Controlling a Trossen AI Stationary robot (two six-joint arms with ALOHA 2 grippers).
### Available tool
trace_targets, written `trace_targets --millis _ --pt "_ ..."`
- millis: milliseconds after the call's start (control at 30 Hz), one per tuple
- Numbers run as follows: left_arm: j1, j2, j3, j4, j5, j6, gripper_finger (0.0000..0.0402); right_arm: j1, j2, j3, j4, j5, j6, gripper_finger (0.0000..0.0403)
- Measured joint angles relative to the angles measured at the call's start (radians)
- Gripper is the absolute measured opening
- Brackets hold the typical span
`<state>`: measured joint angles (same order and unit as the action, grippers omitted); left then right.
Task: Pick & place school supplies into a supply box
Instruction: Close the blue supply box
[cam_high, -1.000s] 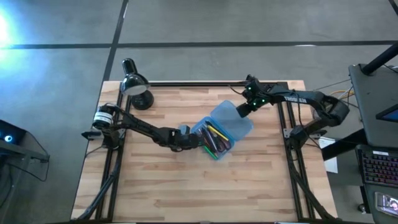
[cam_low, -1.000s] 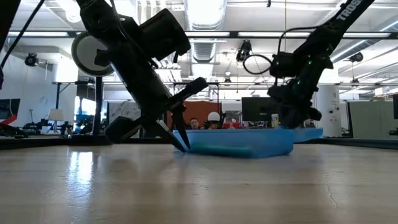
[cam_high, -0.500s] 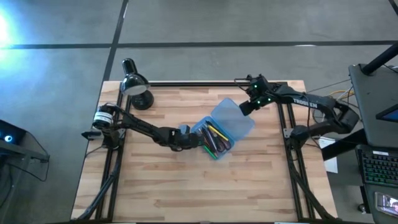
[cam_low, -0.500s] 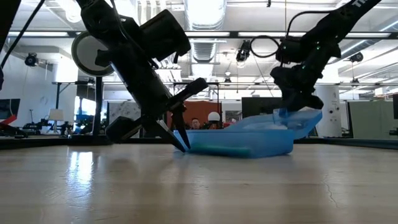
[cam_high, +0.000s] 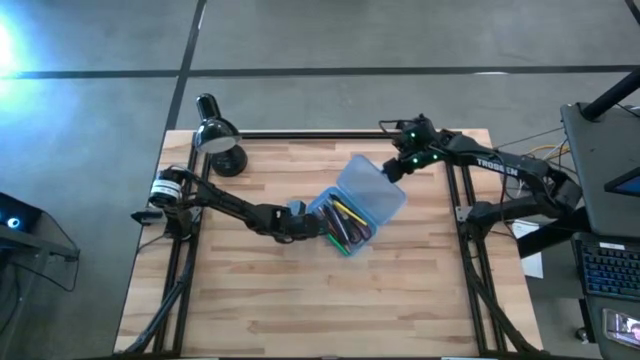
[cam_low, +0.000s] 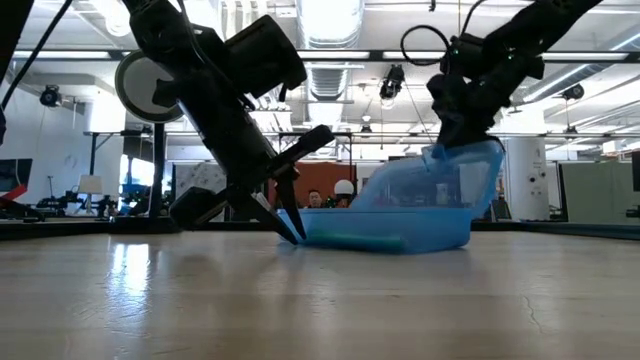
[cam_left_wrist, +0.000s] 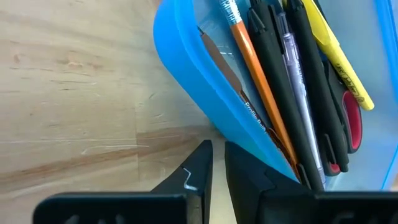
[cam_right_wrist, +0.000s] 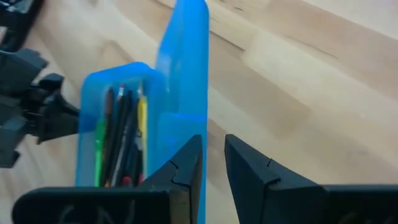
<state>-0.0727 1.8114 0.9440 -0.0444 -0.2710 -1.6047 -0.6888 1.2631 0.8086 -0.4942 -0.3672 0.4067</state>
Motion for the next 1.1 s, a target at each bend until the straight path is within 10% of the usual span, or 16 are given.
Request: trace_targets --millis 1100 --pt "0.005 -0.002 0.000 0.023 0.000 0.040 0.0028 0.427 0.176 0.100 0.274 -0.009 0.307 0.0064"
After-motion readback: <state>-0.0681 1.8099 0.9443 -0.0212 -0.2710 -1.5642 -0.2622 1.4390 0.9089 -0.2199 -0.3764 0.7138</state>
